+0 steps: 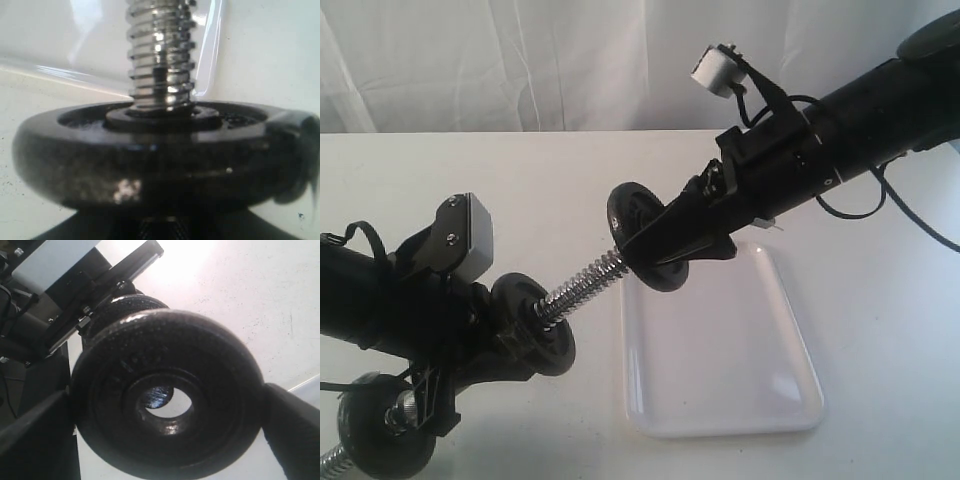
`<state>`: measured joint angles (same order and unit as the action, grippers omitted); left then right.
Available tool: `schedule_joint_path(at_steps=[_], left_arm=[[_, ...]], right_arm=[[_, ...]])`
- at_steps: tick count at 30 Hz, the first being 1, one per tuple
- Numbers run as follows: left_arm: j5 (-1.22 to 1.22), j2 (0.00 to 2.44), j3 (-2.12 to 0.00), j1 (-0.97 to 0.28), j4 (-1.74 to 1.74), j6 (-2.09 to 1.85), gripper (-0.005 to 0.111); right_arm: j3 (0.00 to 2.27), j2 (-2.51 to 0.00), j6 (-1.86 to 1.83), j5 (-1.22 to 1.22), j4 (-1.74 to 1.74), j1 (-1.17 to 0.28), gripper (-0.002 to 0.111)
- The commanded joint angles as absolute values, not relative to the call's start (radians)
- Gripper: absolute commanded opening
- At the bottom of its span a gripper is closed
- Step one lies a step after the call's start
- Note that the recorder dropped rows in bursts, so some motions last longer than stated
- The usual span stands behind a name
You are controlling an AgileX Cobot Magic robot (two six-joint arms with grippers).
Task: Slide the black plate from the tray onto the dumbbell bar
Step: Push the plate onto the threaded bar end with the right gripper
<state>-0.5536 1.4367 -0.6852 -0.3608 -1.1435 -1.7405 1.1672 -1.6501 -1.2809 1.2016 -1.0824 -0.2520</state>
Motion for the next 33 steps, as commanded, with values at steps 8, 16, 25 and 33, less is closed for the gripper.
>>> schedule_joint_path(at_steps=[8, 16, 25, 33], left_arm=[[-0.648, 1.406, -0.706, -0.362, -1.283, -1.753, 0.000], [-0.652, 1.406, -0.706, -0.362, -1.283, -1.753, 0.000], [-0.656, 1.406, -0.706, -0.362, -1.283, -1.757, 0.000], [-0.671, 1.406, -0.706, -0.362, -1.283, -1.757, 0.000]], right_arm=[[1.174, -1.638, -1.305, 1.221, -1.159, -0.268, 0.000], [1.174, -1.651, -1.312, 1.221, -1.159, -0.270, 0.000], [1.174, -1.666, -1.331, 1.221, -1.178, -0.270, 0.000], [1.174, -1.672, -1.349, 1.221, -1.195, -0.270, 0.000]])
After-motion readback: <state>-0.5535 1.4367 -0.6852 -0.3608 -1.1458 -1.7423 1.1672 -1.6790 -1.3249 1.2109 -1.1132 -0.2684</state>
